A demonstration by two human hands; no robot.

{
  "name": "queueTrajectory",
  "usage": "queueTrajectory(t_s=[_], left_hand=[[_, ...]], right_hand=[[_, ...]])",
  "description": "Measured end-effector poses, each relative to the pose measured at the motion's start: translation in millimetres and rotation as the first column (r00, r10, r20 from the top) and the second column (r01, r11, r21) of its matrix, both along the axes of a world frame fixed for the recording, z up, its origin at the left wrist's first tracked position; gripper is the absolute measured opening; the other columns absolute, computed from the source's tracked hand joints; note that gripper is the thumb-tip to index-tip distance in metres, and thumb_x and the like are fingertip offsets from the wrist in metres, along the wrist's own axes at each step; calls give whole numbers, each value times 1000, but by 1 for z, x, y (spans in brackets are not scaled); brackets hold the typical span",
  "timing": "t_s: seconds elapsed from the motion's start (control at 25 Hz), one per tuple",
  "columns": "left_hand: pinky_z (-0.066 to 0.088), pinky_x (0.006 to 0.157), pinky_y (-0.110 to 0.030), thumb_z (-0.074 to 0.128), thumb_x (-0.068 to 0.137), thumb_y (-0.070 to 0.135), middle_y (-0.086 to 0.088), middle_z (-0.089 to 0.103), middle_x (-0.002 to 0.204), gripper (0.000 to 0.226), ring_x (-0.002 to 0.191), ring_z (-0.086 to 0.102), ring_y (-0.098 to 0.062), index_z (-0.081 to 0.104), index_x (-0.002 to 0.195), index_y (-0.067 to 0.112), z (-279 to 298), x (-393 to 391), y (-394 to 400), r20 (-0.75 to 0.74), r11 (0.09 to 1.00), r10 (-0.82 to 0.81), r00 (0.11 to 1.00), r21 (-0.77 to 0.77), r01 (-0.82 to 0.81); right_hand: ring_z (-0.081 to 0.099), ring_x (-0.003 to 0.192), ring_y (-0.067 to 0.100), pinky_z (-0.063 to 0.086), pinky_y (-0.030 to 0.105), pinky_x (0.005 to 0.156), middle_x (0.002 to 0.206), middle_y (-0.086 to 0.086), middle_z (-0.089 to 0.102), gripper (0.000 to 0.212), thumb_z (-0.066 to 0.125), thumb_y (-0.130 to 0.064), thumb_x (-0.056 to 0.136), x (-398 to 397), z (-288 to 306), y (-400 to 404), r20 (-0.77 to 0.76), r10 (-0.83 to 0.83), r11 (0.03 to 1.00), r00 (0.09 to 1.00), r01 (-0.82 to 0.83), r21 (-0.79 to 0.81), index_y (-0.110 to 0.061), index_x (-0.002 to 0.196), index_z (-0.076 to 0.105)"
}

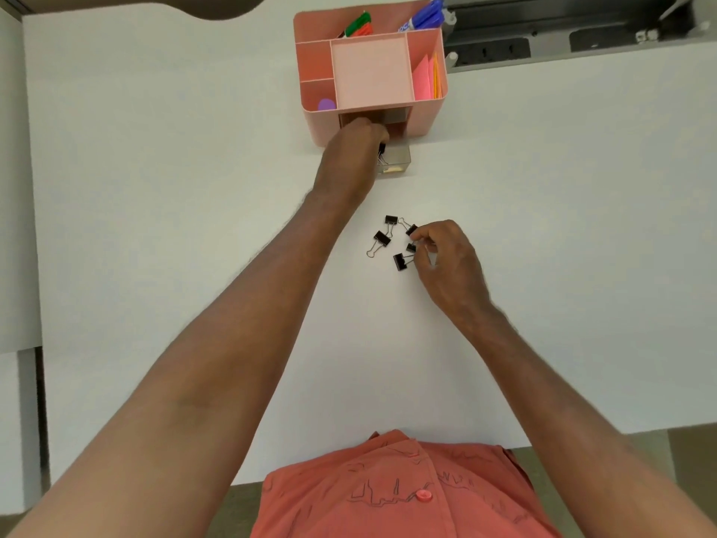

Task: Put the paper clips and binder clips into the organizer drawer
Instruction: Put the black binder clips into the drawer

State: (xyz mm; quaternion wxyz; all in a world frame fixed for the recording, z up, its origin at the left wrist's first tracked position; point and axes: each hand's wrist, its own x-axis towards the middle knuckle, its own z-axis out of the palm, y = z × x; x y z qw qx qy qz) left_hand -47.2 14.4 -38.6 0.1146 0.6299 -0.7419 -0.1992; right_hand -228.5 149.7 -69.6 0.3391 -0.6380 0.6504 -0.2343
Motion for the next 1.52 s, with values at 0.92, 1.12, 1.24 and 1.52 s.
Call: queueTrajectory(t_s=[0.92,1.12,1.24,1.52], left_hand=[[57,81,-47,70,90,10,-8,48,124,34,102,59,-29,60,122,14,-28,-8,115,-86,973,40,995,230,-19],[55,79,-45,70,89,14,-7,49,125,40,98,59,-28,56,127,15,-26,-12,113,-70,971,33,997,237,-15],[54,75,-41,69,90,13,-7,49,123,42,97,59,-26,58,129,18,-25,-17,112,-73,968,-12,997,249,30],[54,73,-43,63,93,12,-5,56,107,10,88,60,-26,67,101,15,-27,-17,113,-113,974,35,993,226,-9]], right_hand=[[54,112,24,55,40,87,126,1,45,50,82,-16,80,14,8,-18,-162,182,962,970,-141,236,-18,123,56],[50,108,24,54,38,81,117,-1,40,46,78,-13,76,16,11,-21,-163,192,948,968,-140,285,-19,115,53],[45,110,25,53,39,78,119,2,39,48,76,-11,75,20,13,-20,-204,220,940,954,-152,304,-16,115,51],[49,95,25,45,37,67,106,2,49,32,59,0,80,17,15,-20,-276,189,971,942,-138,194,-17,105,51]])
